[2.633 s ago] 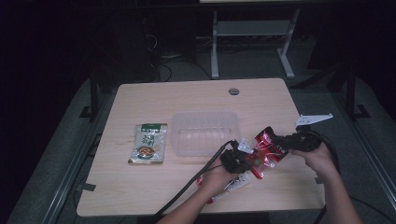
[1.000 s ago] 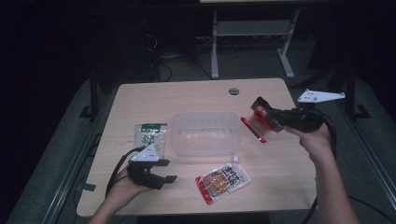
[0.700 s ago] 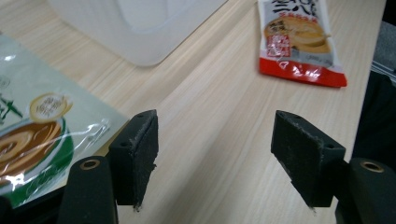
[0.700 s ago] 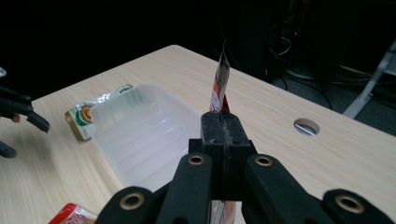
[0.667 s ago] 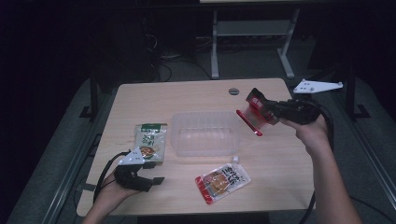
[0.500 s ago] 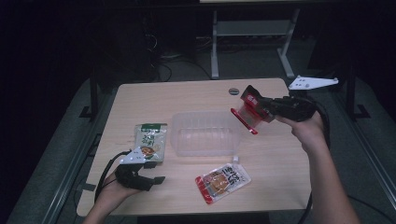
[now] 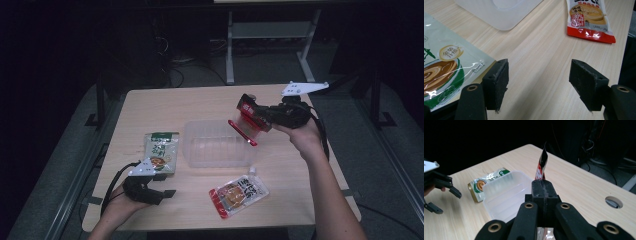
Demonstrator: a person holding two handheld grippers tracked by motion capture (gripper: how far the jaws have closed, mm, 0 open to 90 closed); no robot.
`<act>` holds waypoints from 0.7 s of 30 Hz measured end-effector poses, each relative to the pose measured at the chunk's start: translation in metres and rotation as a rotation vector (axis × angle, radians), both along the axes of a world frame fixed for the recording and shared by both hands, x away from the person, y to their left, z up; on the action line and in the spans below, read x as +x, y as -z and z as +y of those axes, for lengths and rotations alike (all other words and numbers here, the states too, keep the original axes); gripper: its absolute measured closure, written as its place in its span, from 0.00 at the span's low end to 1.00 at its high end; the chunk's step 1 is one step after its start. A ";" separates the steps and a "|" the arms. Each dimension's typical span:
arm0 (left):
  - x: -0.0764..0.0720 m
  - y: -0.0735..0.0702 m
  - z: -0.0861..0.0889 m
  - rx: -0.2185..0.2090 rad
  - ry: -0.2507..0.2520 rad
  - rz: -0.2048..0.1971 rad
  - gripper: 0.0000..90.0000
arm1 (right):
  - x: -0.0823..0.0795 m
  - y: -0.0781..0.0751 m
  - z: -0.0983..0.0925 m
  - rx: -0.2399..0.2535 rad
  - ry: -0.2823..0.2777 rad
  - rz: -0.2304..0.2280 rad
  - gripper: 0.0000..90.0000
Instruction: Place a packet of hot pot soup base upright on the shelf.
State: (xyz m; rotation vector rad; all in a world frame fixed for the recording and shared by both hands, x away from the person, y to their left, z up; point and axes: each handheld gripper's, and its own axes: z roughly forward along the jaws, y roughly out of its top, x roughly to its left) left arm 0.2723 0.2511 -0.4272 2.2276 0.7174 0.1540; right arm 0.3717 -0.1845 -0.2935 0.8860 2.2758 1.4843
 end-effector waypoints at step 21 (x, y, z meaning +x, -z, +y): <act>-0.001 0.002 -0.003 0.010 0.012 0.017 0.35 | 0.003 0.026 0.012 -0.068 0.002 0.058 0.99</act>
